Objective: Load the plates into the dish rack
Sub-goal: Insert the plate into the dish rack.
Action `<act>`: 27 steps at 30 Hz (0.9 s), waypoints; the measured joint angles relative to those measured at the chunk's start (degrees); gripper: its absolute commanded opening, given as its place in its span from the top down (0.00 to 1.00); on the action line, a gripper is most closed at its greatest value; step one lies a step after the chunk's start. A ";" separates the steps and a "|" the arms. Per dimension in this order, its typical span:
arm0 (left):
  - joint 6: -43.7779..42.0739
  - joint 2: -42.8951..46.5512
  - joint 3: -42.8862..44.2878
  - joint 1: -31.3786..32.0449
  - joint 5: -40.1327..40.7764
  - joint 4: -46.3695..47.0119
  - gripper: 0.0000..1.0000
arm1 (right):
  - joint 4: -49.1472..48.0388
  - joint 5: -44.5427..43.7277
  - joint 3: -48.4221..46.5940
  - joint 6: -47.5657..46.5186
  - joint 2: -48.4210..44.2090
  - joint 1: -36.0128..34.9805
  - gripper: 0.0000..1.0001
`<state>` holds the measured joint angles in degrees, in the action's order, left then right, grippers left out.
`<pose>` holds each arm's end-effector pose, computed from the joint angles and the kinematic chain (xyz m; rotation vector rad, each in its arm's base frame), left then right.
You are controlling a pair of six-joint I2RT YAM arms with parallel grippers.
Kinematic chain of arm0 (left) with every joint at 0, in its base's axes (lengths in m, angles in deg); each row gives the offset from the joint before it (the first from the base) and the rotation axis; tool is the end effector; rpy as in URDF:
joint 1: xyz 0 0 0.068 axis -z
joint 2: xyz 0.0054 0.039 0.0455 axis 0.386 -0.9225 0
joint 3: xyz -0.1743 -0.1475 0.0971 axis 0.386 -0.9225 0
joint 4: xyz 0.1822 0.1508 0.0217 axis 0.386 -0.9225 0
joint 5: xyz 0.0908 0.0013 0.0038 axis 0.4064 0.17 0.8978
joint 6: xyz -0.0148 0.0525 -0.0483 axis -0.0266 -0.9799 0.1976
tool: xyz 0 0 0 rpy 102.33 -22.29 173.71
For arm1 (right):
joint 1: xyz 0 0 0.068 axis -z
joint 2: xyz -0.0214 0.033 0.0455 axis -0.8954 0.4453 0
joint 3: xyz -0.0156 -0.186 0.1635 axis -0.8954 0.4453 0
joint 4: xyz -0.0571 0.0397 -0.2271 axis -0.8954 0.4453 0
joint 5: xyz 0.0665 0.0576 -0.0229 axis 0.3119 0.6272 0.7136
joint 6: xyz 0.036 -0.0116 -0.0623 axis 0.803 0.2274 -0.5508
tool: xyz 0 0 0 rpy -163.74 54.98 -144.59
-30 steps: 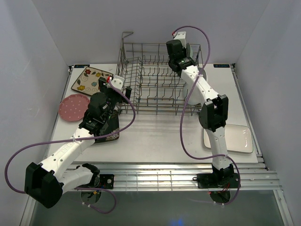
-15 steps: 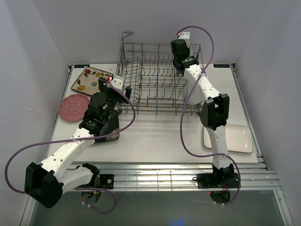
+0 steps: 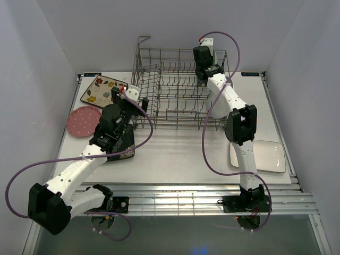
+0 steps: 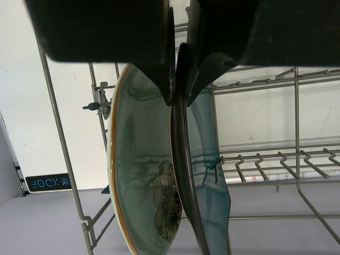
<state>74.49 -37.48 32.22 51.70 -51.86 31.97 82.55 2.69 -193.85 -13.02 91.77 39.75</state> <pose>0.2394 -0.1189 0.3253 0.4302 1.5008 -0.0417 0.4905 0.1779 0.2873 0.1071 1.9272 -0.2613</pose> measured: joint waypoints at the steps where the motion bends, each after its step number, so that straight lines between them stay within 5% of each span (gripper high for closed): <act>1: 0.00 0.00 0.00 0.00 0.02 0.00 0.02 | 0.02 0.07 0.00 0.00 0.00 0.02 0.82; 16: 0.00 0.00 0.00 0.00 0.07 0.02 0.02 | 0.59 5.86 2.45 0.55 -0.46 -1.44 0.50; 27: 0.00 0.00 0.00 0.00 0.07 0.04 0.02 | 1.55 4.85 3.06 1.29 -0.76 -1.40 0.74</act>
<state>74.49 -37.48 32.22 51.70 -51.79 32.02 84.10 7.54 -190.79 -11.73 91.00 38.35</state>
